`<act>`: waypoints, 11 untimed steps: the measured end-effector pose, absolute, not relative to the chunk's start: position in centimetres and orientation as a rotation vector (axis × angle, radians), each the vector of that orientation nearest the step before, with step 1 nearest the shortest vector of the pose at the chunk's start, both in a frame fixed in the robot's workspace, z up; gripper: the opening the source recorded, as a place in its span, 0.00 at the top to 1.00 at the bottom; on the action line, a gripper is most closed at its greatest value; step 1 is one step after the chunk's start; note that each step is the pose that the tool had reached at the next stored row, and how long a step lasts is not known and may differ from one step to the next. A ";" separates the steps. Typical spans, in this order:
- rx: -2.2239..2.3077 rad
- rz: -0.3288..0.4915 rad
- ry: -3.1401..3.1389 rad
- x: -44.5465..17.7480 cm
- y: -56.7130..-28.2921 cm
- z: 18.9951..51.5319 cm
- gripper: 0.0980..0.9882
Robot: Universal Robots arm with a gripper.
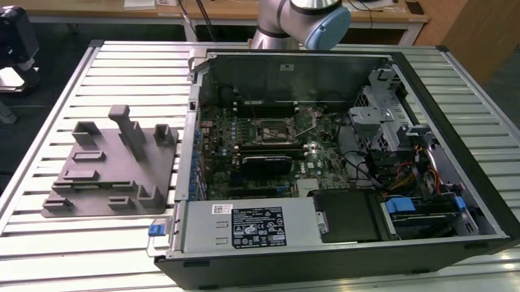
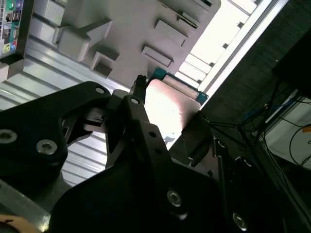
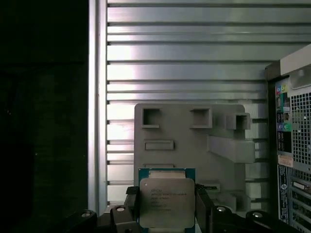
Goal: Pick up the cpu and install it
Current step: 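Pick up the cpu and move it towards the insertion slot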
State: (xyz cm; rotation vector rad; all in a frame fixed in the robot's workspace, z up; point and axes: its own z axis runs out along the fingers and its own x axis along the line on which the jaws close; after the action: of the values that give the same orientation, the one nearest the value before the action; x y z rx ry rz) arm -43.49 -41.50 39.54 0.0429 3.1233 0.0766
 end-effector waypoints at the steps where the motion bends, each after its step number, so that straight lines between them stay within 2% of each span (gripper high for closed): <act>1: 0.043 0.077 3.123 -43.5 -41.5 39.6 0.50; 11: 0.043 0.077 3.123 -42.8 -41.5 39.6 0.50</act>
State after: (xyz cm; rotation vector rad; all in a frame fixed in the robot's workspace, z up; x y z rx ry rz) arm -42.85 -41.51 39.63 0.0429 3.1233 0.0766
